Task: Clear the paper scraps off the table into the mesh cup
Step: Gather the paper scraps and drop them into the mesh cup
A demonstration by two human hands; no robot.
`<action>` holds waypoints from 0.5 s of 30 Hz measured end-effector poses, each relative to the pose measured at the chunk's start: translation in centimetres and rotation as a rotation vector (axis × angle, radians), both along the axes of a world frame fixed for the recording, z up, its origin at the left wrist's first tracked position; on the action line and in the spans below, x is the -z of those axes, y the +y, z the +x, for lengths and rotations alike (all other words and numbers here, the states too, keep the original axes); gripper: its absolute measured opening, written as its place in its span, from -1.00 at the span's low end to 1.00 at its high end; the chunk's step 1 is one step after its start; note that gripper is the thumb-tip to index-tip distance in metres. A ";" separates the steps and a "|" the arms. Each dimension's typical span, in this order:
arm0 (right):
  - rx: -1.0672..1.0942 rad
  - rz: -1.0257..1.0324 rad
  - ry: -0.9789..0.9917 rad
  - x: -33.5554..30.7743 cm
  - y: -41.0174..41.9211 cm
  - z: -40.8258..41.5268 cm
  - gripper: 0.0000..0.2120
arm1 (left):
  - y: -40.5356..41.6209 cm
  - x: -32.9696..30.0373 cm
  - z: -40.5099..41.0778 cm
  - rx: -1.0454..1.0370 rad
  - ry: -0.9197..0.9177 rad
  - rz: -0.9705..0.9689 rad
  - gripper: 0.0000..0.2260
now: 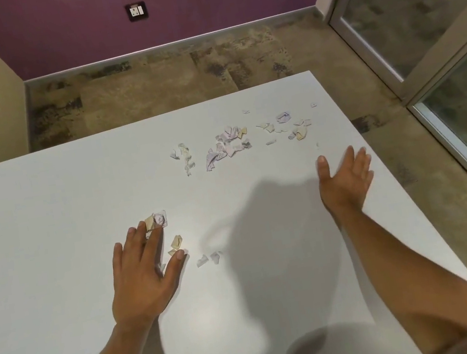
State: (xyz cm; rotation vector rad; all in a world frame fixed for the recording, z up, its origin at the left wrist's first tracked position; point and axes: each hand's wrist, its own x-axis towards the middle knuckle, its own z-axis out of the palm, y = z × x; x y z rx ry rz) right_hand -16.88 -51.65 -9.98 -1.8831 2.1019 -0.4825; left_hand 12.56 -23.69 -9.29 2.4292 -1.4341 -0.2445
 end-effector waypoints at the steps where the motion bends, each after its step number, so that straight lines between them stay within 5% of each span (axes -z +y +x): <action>1: -0.004 0.039 0.015 0.1 -0.9 -0.3 -0.22 | 0.0 0.1 0.0 0.001 0.001 0.000 -0.41; 10: -0.559 -0.041 0.157 1.0 0.9 4.5 -0.26 | 0.1 -0.2 -0.3 -0.029 0.027 0.013 -0.37; 13: -0.682 0.009 -0.149 0.6 1.6 4.9 -0.34 | 0.1 -0.1 -0.2 -0.018 0.021 0.012 -0.36; 15: -0.563 -0.089 -0.362 0.2 0.8 4.4 -0.44 | 0.1 0.1 -0.1 -0.019 0.018 0.013 -0.37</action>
